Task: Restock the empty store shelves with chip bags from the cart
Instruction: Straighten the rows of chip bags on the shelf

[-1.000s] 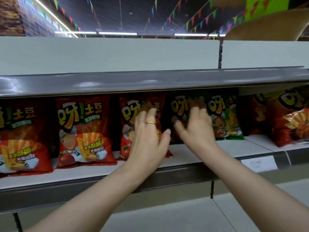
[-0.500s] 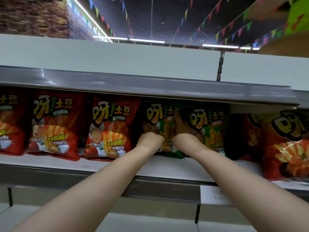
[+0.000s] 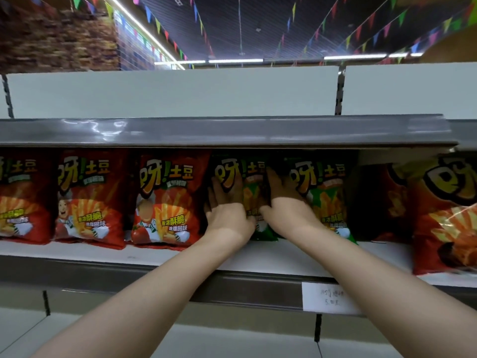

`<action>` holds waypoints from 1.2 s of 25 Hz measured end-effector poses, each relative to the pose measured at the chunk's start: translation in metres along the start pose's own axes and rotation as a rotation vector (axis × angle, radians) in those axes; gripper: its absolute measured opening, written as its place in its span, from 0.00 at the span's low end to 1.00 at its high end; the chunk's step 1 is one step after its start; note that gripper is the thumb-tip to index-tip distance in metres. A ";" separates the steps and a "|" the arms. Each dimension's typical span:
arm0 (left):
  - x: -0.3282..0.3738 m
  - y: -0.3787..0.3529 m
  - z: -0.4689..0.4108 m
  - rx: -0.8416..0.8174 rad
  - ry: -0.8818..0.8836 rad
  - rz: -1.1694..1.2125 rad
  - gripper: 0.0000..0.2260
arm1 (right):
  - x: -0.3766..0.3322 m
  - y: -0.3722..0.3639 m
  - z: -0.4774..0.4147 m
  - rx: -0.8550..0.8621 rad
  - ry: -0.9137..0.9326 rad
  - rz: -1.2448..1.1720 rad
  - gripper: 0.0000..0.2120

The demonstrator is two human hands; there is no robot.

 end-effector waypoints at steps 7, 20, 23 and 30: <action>0.028 -0.001 -0.019 0.032 -0.140 -0.029 0.40 | 0.068 0.040 0.019 0.190 -0.265 0.284 0.42; 0.026 -0.013 -0.028 -0.021 -0.250 -0.069 0.37 | 0.087 0.023 0.004 0.059 -0.094 -0.050 0.40; 0.026 -0.013 -0.030 -0.038 -0.271 -0.092 0.37 | 0.088 0.021 0.003 0.011 -0.159 0.015 0.40; 0.029 0.003 -0.008 0.064 -0.258 -0.043 0.36 | 0.062 0.038 0.015 0.162 -0.141 0.357 0.41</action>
Point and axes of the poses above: each hand's wrist, its own z-axis away from the middle knuckle, its own y-axis out of the back of the hand, x = y × z, the point moved 10 cm from there along -z, towards the middle knuckle, and after that the axes turned 7 degrees about -x, right-handed, at the moved point
